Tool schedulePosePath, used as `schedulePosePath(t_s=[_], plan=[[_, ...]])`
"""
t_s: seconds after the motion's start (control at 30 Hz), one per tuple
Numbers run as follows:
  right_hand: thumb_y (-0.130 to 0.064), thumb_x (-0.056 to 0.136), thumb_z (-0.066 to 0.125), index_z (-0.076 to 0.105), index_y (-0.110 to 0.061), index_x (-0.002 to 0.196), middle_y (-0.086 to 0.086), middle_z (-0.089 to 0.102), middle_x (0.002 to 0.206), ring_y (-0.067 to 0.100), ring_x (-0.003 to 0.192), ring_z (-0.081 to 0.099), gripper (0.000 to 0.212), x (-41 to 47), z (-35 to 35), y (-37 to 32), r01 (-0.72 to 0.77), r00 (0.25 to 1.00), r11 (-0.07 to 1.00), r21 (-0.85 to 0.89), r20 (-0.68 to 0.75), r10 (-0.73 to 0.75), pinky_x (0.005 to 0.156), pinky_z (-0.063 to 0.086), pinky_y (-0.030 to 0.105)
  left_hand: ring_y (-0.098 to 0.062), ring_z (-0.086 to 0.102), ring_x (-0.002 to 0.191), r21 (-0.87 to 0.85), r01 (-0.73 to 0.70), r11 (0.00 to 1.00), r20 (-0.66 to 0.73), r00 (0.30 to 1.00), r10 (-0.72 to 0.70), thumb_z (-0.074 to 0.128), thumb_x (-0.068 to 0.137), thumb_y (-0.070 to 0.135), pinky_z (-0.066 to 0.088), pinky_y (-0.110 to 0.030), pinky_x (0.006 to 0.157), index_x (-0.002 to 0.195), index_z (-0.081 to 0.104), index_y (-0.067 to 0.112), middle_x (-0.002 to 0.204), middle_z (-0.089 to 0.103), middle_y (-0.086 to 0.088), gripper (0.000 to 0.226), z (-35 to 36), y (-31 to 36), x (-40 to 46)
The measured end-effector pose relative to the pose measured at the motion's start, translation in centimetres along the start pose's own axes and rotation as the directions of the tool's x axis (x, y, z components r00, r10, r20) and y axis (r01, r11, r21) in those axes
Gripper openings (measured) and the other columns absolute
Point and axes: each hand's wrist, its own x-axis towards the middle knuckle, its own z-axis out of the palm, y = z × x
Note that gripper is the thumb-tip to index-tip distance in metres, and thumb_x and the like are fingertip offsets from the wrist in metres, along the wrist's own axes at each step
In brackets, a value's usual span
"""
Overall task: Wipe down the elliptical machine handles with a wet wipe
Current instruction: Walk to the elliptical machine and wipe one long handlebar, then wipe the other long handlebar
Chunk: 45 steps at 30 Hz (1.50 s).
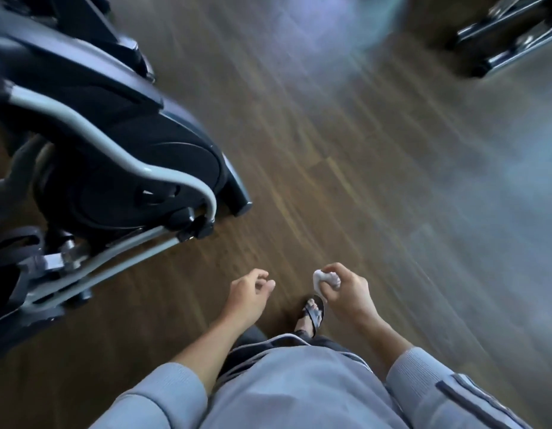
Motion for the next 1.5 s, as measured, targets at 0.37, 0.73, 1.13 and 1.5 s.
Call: schedulePosePath(t_s=[0.37,0.73,1.13,1.5], plan=[[-0.016,0.081,0.069,0.062,-0.033,0.085,-0.017,0.063,0.071,0.001,0.070,0.060,0.019,14.8,-8.0,-2.7,-0.107,0.991,0.990,0.089,-0.071,0.114,0.062,0.038,0.010,-0.004,0.063,0.073,0.009,-0.102,0.995,-0.044,0.994,0.102,0.062,0.087,0.038,0.055,-0.030,0.079,0.108,0.067,0.026,0.082,0.065,0.018,0.026,-1.4,11.6,14.6],[-0.014,0.078,0.071,0.067,-0.027,0.091,-0.007,0.068,0.075,0.002,0.067,0.060,0.018,35.3,-13.7,-13.3,-0.062,0.964,0.993,0.098,-0.253,0.085,0.061,0.042,0.010,-0.010,0.063,0.072,-0.059,-0.258,0.964,0.002,0.966,0.258,0.064,0.088,0.030,0.050,-0.021,0.077,0.109,0.067,0.020,0.092,0.069,0.004,0.023,-7.5,24.7,33.9],[-0.014,0.079,0.072,0.068,-0.027,0.090,-0.008,0.068,0.077,0.003,0.072,0.061,0.018,55.8,-16.7,-19.1,-0.004,0.990,0.987,0.162,-0.138,0.026,0.058,0.039,0.002,-0.003,0.061,0.073,-0.051,-0.180,0.982,-0.121,0.977,0.173,0.064,0.090,0.028,0.045,-0.012,0.070,0.110,0.066,0.020,0.094,0.068,0.004,0.022,-14.4,33.2,50.1],[-0.015,0.076,0.075,0.070,-0.021,0.095,-0.008,0.064,0.074,0.003,0.067,0.058,0.020,77.3,-23.5,-28.2,0.228,0.973,0.973,-0.022,0.052,-0.227,0.060,0.035,0.000,-0.002,0.065,0.081,-0.208,-0.071,0.975,-0.323,0.946,0.000,0.064,0.091,0.031,0.052,-0.017,0.074,0.108,0.067,0.021,0.093,0.070,0.006,0.020,-18.9,43.5,63.7]])
